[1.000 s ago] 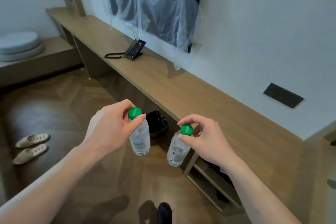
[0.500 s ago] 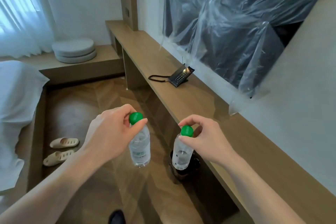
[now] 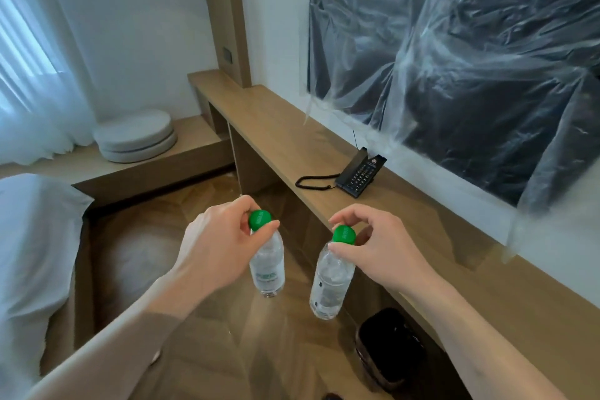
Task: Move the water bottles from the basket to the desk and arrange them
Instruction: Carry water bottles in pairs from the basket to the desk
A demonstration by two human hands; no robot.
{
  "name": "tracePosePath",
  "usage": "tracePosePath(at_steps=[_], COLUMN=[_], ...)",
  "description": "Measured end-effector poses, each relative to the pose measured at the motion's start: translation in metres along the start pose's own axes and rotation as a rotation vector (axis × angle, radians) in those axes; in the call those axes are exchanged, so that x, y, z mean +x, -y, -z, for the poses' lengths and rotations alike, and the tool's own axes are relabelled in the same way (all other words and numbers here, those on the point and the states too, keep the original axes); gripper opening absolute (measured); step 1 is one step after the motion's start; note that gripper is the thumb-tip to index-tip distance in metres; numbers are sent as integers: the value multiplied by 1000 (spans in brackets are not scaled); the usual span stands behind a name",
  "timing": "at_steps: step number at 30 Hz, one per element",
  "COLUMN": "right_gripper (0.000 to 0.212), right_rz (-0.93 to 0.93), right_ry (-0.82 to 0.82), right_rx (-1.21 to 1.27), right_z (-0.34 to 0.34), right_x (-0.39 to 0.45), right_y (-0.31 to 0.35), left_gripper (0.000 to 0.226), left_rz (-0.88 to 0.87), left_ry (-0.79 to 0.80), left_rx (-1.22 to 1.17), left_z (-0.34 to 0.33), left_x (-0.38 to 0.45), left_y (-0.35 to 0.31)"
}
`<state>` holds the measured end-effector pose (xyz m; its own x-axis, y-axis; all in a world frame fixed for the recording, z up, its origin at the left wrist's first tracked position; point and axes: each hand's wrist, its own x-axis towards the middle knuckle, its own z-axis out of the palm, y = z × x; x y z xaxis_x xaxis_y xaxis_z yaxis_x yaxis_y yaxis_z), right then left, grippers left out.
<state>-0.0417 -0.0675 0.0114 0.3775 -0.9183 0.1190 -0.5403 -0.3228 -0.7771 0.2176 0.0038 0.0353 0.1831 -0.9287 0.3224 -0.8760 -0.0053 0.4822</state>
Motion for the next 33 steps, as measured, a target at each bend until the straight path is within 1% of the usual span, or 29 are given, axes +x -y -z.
tracePosePath(at_steps=[6, 10, 14, 20, 24, 28, 33], right_gripper=[33, 34, 33, 31, 30, 31, 30], right_rz=[5, -2, -3, 67, 93, 89, 48], right_ry=[-10, -22, 41, 128, 150, 140, 126], right_rx=[-10, 14, 49, 27, 47, 49, 26], right_z=[-24, -40, -56, -82, -104, -129, -171], right_x=[98, 179, 266, 394, 462, 529, 603], right_y=[3, -6, -10, 0, 9, 15, 23], left_gripper=[32, 33, 33, 29, 35, 34, 34], left_rz=[50, 93, 144, 221, 261, 265, 226], left_ry=[37, 61, 73, -26, -84, -37, 53], left_rx=[-19, -5, 31, 73, 82, 124, 142], left_z=[-10, -23, -28, -19, -14, -7, -9], left_x=[91, 161, 229, 313, 364, 420, 486], left_y=[60, 94, 128, 182, 228, 274, 349])
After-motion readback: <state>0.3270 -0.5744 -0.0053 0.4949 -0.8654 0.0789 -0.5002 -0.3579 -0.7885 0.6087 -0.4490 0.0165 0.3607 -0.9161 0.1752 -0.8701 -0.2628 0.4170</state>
